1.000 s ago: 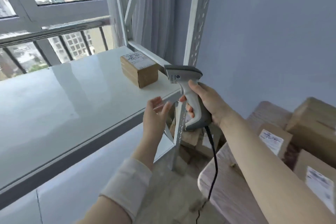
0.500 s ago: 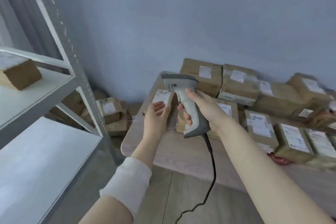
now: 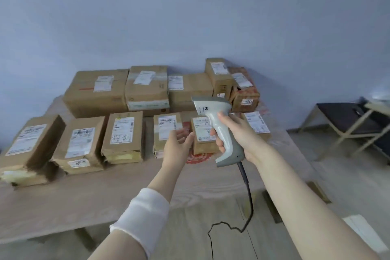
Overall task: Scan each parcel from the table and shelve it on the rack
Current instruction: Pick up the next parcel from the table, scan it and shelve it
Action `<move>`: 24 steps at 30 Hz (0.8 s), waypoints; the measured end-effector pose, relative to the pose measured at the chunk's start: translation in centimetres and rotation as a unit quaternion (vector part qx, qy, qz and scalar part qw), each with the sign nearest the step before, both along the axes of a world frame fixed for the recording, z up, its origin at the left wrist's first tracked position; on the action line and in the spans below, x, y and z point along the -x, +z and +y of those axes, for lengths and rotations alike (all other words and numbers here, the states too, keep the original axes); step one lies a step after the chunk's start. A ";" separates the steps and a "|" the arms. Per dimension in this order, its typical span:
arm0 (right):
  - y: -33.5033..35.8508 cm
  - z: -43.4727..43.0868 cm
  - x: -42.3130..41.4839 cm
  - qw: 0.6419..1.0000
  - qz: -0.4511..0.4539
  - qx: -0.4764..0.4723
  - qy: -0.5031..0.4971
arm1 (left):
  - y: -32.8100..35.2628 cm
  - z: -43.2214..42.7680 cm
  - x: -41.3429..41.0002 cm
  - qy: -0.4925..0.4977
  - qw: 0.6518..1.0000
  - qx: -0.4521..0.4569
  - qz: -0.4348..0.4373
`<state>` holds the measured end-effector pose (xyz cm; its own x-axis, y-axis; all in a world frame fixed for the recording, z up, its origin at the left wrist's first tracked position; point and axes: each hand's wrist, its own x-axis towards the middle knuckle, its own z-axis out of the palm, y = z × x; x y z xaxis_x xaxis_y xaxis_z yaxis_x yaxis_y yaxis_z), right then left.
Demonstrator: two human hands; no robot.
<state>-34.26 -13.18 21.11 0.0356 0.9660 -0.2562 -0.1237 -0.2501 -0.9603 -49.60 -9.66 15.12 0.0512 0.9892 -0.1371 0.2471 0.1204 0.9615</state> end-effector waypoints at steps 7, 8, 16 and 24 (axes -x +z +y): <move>-0.3 -0.6 -13.2 0.992 0.020 0.017 -0.126 | -0.3 2.5 -13.9 -0.095 0.995 0.035 0.017; -0.3 -0.3 -14.8 0.989 0.027 0.022 -0.141 | -0.5 3.1 -15.5 -0.109 0.993 0.044 0.017; 0.2 4.5 -24.9 0.982 -0.017 0.003 -0.187 | -4.3 9.2 -25.9 -0.147 0.982 0.119 0.008; -2.1 7.5 -33.1 0.983 -0.007 0.049 -0.175 | -9.6 11.5 -33.6 -0.107 0.971 0.179 0.121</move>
<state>-1.15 -5.68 19.05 0.3666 0.8641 -0.3450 -0.2053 -0.2866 -0.9358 -16.03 1.83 5.52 0.1735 0.8465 -0.5033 0.5166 0.3569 0.7783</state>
